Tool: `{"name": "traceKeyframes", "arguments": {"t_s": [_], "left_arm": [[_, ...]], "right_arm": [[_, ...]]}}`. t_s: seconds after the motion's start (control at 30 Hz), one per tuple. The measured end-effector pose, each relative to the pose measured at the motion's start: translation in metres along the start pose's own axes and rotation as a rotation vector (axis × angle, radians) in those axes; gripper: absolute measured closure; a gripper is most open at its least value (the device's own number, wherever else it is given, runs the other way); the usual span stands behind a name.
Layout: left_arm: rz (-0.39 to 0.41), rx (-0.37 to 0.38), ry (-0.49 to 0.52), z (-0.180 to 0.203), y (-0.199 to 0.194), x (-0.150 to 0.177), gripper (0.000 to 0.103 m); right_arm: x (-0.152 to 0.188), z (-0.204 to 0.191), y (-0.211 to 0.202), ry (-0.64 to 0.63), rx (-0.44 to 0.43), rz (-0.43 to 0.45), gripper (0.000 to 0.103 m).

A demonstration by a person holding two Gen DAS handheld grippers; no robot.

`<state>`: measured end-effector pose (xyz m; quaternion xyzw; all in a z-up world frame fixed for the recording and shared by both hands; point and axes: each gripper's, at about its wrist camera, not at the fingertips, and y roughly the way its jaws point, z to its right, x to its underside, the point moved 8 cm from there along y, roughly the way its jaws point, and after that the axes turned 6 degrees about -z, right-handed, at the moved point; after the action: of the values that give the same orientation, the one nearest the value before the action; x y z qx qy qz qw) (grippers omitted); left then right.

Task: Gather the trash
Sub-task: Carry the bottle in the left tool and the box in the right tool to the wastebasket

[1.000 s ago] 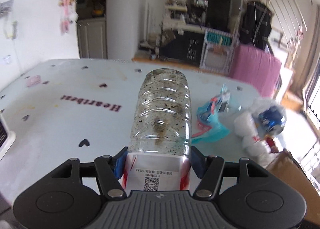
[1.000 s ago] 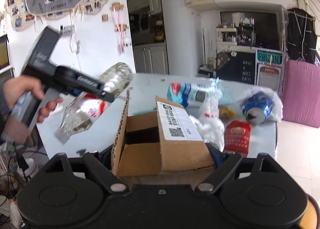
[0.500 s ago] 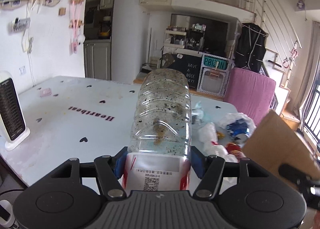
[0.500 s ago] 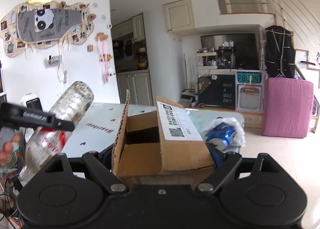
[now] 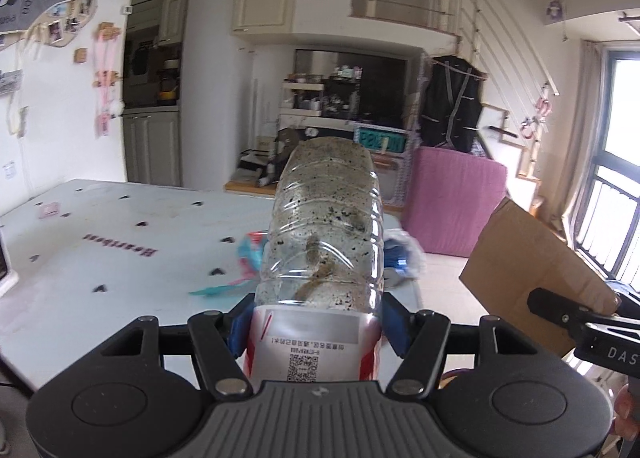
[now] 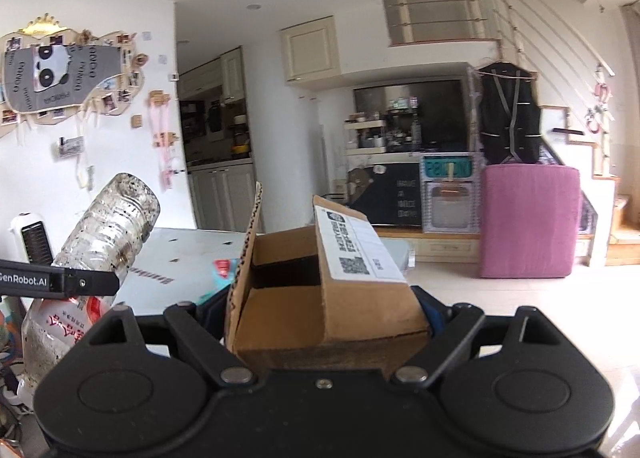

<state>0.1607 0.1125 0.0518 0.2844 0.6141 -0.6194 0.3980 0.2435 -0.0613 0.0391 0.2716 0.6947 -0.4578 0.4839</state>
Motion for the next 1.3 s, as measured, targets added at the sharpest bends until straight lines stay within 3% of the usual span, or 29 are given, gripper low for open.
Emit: {"name": "traceKeyframes", "arguments": {"t_s": [0.37, 0.67, 0.97, 1.3], "left_arm": [[-0.044, 0.132, 0.083, 0.099, 0.038, 0.013, 0.039], [-0.154, 0.244, 0.138, 0.175, 0.091, 0.041, 0.039], [-0.354, 0.322, 0.148, 0.237, 0.174, 0.079, 0.039], [-0.703, 0.331, 0.087, 0.269, 0.279, 0.16, 0.039]], "right_arm": [[0.014, 0.086, -0.029, 0.032, 0.125, -0.013, 0.014], [0.045, 0.157, -0.036, 0.09, 0.209, -0.075, 0.014], [0.092, 0.225, -0.025, 0.191, 0.282, -0.183, 0.014], [0.146, 0.273, 0.016, 0.277, 0.304, -0.314, 0.014]]}}
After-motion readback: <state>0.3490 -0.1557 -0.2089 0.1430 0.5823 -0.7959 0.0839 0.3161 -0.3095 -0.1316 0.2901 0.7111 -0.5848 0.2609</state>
